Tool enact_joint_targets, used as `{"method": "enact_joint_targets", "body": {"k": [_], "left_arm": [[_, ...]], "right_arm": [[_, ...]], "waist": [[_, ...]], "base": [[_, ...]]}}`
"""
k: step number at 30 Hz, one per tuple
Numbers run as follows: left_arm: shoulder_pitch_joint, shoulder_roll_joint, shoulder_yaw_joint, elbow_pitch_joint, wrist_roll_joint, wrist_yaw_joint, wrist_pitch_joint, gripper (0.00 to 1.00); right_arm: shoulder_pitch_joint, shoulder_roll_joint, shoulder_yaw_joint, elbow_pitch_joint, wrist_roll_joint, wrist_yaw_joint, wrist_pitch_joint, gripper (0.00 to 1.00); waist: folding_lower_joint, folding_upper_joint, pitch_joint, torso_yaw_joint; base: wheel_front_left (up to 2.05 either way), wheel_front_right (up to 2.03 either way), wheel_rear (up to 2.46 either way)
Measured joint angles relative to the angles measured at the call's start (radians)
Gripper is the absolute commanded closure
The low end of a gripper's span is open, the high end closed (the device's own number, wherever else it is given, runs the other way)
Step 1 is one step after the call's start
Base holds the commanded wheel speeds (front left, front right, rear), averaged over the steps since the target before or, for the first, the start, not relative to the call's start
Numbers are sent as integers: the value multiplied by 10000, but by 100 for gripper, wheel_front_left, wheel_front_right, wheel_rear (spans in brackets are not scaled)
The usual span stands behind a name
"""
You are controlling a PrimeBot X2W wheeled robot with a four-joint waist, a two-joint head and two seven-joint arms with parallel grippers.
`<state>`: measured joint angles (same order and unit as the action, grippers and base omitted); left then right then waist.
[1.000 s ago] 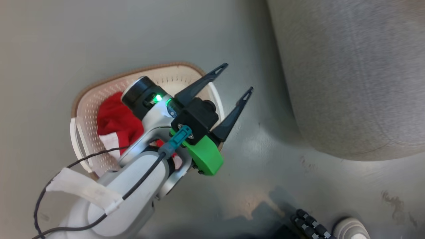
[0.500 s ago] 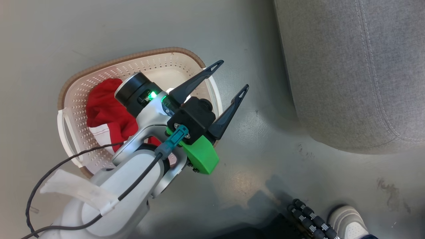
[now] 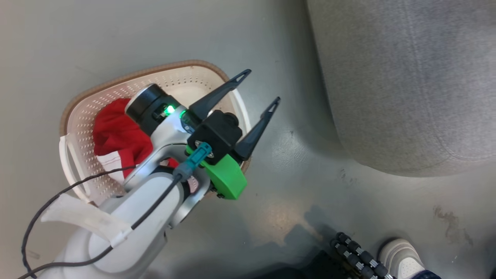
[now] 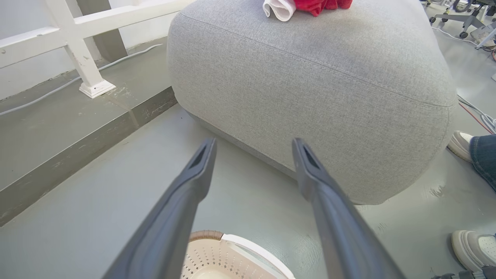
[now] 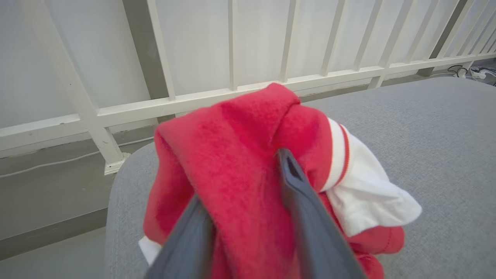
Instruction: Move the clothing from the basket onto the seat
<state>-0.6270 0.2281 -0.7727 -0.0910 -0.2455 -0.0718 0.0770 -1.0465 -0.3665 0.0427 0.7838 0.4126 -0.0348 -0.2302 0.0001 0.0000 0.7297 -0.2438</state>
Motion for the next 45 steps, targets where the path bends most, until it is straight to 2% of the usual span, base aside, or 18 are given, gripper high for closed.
{"method": "enact_joint_targets", "body": {"k": [11,15,18,28,37,45], "left_arm": [[46,157,286,322,-359,8,-353,0],[327,196,370,525,-449,17,-527,0],[577,205,520,690,-602,35,-721,0],[1157,82,803,1170,-1129,234,-1402,0],[1647,-196,1229,1641,-1434,506,-2015,0],[2297,-226,1753,2086,-1829,957,-2631,0]], "right_arm": [[747,648,679,134,-493,593,-205,0],[1285,938,821,36,-652,610,-217,0],[1759,1126,800,-564,-767,686,-217,0],[2978,1166,780,-1584,-1241,763,-217,0],[3698,1197,1032,-2334,-1699,920,-217,0],[4302,1496,1365,-2953,-1973,982,-217,0]], "waist": [[0,0,-570,-594],[0,0,-897,-854],[0,0,-1295,-1117],[-1,0,-2539,-1550],[-2,0,-3705,-1369],[-2,0,-4426,-575]], "base": [[0,0,0],[0,0,0],[0,0,0],[0,0,0],[0,0,0],[0,0,0]]}}
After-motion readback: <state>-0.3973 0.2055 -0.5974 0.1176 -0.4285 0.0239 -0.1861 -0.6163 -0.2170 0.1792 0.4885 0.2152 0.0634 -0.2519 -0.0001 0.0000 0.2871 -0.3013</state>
